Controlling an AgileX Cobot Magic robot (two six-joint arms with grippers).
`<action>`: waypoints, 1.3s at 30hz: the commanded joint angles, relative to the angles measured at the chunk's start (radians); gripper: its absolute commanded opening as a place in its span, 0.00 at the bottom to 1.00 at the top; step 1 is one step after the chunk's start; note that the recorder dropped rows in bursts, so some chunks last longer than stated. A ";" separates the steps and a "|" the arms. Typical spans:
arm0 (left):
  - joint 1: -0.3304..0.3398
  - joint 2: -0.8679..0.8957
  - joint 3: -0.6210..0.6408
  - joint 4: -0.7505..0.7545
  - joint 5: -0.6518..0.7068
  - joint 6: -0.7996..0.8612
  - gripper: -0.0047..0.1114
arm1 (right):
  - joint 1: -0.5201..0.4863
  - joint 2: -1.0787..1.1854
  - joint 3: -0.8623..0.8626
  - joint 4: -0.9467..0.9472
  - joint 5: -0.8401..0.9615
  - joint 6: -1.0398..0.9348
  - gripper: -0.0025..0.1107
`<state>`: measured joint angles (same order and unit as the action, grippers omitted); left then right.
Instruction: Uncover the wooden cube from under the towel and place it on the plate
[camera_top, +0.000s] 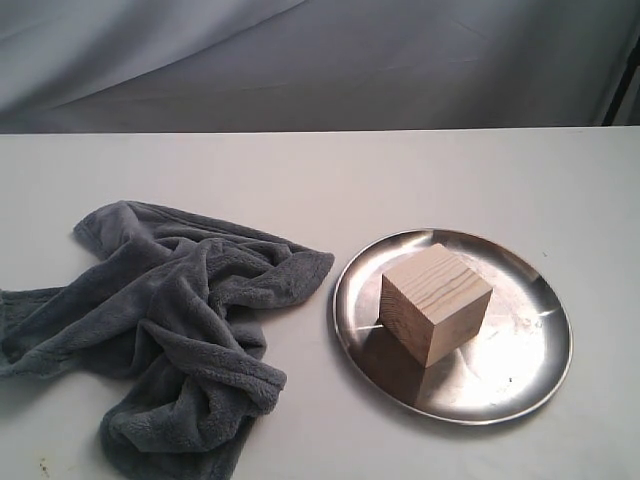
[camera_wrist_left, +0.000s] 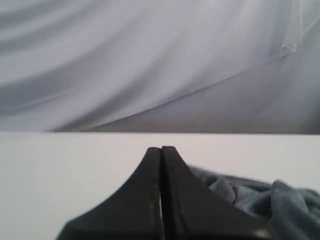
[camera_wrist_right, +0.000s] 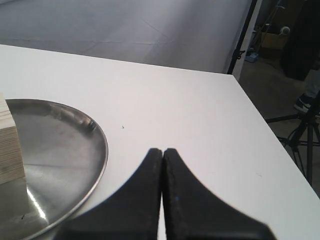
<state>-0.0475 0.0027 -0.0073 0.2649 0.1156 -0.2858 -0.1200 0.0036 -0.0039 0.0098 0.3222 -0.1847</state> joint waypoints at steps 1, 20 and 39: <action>0.003 -0.003 0.007 -0.015 0.066 -0.029 0.04 | 0.004 -0.004 0.004 -0.010 -0.006 0.001 0.02; 0.003 -0.003 0.007 -0.015 0.091 -0.027 0.04 | 0.004 -0.004 0.004 -0.010 -0.006 0.001 0.02; 0.003 -0.003 0.007 -0.015 0.091 -0.027 0.04 | 0.004 -0.004 0.004 -0.010 -0.006 0.001 0.02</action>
<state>-0.0475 0.0027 -0.0037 0.2576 0.2084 -0.3032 -0.1200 0.0036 -0.0039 0.0098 0.3222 -0.1847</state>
